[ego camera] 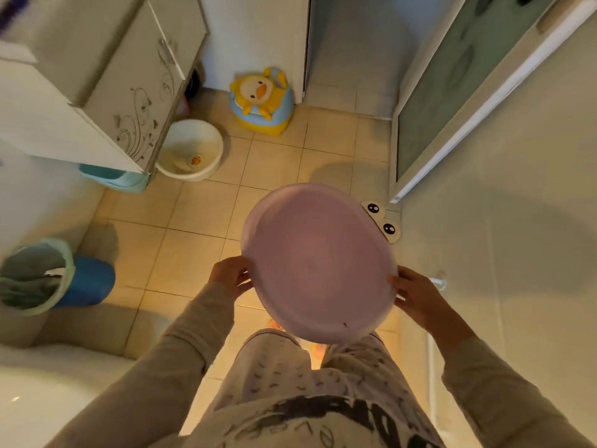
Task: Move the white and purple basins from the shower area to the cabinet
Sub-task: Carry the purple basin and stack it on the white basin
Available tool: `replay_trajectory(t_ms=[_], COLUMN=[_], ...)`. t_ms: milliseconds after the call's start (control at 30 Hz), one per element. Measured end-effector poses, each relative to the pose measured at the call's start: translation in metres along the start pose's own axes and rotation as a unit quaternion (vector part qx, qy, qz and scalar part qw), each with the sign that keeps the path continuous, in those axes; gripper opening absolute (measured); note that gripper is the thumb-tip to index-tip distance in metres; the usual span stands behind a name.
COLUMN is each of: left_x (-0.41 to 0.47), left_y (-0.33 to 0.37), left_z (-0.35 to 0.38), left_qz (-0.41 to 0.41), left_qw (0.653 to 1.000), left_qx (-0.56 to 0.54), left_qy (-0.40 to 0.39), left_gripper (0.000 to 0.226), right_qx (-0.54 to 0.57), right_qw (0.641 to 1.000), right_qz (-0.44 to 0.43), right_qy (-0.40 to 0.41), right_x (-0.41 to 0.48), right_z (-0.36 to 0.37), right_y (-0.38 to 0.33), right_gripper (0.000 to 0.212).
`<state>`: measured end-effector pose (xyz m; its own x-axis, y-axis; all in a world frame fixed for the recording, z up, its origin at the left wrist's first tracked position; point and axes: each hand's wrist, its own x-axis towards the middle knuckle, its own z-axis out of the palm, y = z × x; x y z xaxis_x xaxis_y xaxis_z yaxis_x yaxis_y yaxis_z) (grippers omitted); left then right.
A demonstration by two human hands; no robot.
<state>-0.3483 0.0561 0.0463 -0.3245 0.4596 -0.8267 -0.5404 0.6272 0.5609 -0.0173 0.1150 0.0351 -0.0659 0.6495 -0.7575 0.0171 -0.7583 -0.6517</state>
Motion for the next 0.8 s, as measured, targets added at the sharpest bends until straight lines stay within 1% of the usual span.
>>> replay_trajectory(t_ms=[33,100,233,400,500,667,800], left_x=[0.007,0.023,0.058,0.088,0.102,0.118,0.135], left_y=[0.010,0.028,0.059,0.088,0.106,0.126,0.146], left_z=[0.011,0.033,0.080,0.137,0.163,0.186,0.199], left_qz=[0.006,0.013,0.007,-0.035,-0.040,-0.054,-0.053], left_qw=[1.000,1.000,1.000,0.997,0.993,0.985,0.977], left_qx=[0.007,0.022,0.018,-0.036,-0.072,-0.112,-0.148], left_qy=[-0.007,-0.014,0.003,0.060,0.081,0.116,0.142], left_gripper=[0.008,0.015,0.022,0.019,0.020,0.020,0.018], right_qx=[0.002,0.005,-0.004,-0.065,-0.095,-0.151,-0.180], right_qw=[1.000,1.000,1.000,0.996,0.991,0.979,0.970], right_qz=[0.000,0.003,0.006,0.009,0.006,0.000,0.003], right_qy=[0.003,0.006,-0.014,-0.052,-0.089,-0.134,-0.163], right_x=[0.010,0.034,0.095,0.164,0.201,0.253,0.290], right_z=[-0.002,-0.008,-0.019,-0.029,-0.029,-0.012,0.009], right_y=[-0.010,-0.029,-0.079,-0.158,-0.208,-0.279,-0.319], right_gripper=[0.032,0.031,0.032,0.028,0.026,0.024,0.025])
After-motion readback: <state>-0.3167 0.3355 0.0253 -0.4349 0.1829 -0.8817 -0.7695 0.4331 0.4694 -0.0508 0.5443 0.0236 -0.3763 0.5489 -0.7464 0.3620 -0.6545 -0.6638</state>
